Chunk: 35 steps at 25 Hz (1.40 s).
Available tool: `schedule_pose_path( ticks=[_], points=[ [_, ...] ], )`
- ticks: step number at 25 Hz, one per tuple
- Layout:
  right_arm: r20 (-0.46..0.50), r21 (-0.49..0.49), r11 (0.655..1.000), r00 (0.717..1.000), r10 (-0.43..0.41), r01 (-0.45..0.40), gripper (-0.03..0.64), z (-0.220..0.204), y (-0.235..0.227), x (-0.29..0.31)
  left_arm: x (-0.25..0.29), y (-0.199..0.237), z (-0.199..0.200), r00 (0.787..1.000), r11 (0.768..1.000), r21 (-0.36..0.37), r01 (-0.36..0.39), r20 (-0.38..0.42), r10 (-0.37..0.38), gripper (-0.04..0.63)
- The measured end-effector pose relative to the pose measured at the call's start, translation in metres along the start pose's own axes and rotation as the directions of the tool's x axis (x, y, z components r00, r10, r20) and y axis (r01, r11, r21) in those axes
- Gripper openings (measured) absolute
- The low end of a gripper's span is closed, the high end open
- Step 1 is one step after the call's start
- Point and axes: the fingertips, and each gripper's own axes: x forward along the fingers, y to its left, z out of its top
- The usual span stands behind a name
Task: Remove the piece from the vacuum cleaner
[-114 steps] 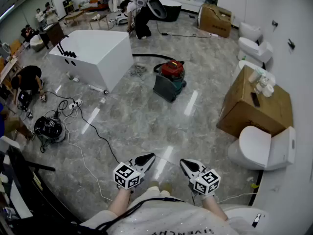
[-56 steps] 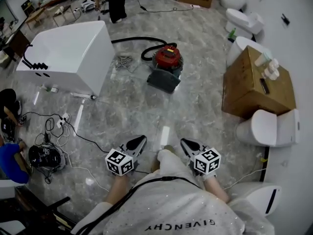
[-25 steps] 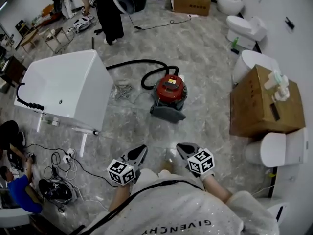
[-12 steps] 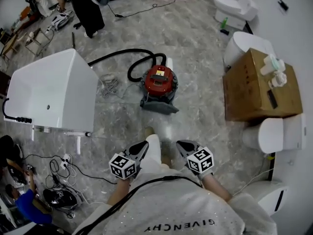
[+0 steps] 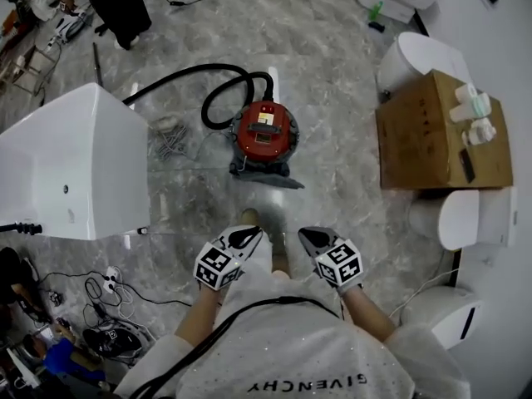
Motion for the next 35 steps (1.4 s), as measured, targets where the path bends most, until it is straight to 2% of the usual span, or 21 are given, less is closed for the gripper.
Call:
schedule_pose_path(
  ticks=[4, 8, 12, 15, 18, 23, 26, 29, 32, 35],
  points=[
    [-0.045, 0.076, 0.997, 0.999, 0.011, -0.007, 0.015, 0.002, -0.002, 0.03, 0.022, 0.018, -0.001, 0.993, 0.987, -0.109, 0.115, -0.022, -0.118, 0.041],
    [-0.091, 0.074, 0.997, 0.996, 0.008, -0.001, 0.016, 0.006, -0.005, 0.058, 0.041, 0.038, -0.005, 0.98, 0.967, -0.177, 0.184, -0.044, -0.195, 0.041],
    [-0.125, 0.04, 0.999, 0.992, 0.024, -0.019, 0.017, 0.002, -0.009, 0.075, 0.056, 0.048, -0.008, 0.968, 0.956, -0.183, 0.227, -0.066, -0.242, 0.041],
    [-0.144, 0.052, 0.998, 0.989, 0.045, -0.038, 0.017, -0.001, -0.022, 0.09, 0.068, 0.066, -0.012, 0.967, 0.957, -0.186, 0.224, -0.076, -0.241, 0.043],
    [-0.165, 0.021, 0.999, 0.985, 0.044, -0.042, 0.018, -0.003, -0.049, 0.107, 0.086, 0.091, -0.015, 0.977, 0.966, -0.177, 0.186, -0.075, -0.202, 0.055],
    [-0.236, -0.058, 0.998, 0.972, 0.015, -0.029, 0.023, -0.02, -0.092, 0.135, 0.117, 0.124, -0.033, 0.988, 0.971, -0.208, 0.118, -0.076, -0.136, 0.163],
    [-0.291, -0.112, 0.993, 0.957, 0.003, -0.037, 0.089, -0.033, -0.119, 0.157, 0.141, 0.154, -0.049, 0.991, 0.989, -0.147, 0.028, -0.125, -0.046, 0.238],
    [-0.349, -0.177, 0.983, 0.937, -0.02, -0.045, 0.117, -0.052, -0.144, 0.178, 0.161, 0.185, -0.069, 0.981, 0.995, -0.084, -0.058, -0.189, 0.042, 0.318],
    [-0.389, -0.255, 0.966, 0.92, -0.054, -0.051, 0.181, -0.067, -0.164, 0.202, 0.173, 0.212, -0.092, 0.961, 0.993, -0.007, -0.114, -0.253, 0.108, 0.375],
    [-0.408, -0.346, 0.935, 0.91, -0.077, -0.076, 0.217, -0.08, -0.174, 0.225, 0.185, 0.226, -0.12, 0.928, 0.984, 0.145, -0.107, -0.341, 0.151, 0.41]
  ],
)
